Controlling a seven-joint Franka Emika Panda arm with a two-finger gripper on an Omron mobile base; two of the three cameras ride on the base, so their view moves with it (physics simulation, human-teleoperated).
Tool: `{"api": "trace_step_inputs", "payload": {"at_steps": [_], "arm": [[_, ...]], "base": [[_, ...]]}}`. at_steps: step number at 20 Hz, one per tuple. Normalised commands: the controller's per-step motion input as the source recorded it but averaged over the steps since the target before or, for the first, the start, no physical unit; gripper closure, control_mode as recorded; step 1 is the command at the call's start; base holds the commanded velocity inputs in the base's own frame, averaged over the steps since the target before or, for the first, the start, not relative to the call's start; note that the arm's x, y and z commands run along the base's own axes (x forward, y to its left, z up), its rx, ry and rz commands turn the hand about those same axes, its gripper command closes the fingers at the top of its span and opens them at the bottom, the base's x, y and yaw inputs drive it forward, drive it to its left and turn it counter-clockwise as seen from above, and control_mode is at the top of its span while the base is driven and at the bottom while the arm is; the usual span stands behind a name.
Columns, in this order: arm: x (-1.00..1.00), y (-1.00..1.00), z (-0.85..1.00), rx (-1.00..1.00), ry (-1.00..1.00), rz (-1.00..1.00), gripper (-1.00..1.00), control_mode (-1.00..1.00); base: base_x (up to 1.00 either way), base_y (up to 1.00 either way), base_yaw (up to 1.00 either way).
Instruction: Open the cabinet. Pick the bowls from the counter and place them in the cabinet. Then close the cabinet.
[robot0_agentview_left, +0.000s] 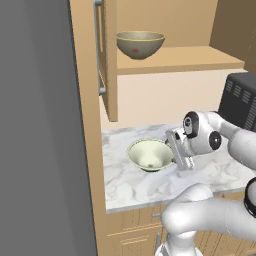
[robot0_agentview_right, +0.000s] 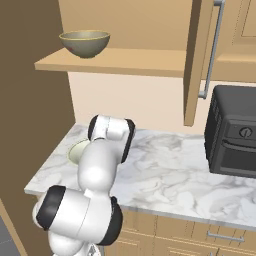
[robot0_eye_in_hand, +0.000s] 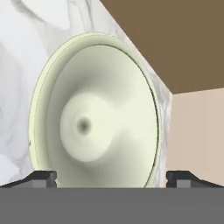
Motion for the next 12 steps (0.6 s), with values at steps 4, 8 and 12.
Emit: {"api": "trace_step_inputs", "payload": {"at_steps": [4, 8, 12], "arm": [[0.00, -0.43, 0.25, 0.00, 0.41, 0.08, -1.00, -1.00], [-0.09, -0.56, 0.26, 0.00, 0.43, 0.08, -1.00, -1.00], [-0.11, -0.49, 0.31, 0.00, 0.40, 0.09, -1.00, -1.00]], "base": [[0.00, 0.00, 0.00], [0.00, 0.00, 0.00], [0.00, 0.00, 0.00]]}}
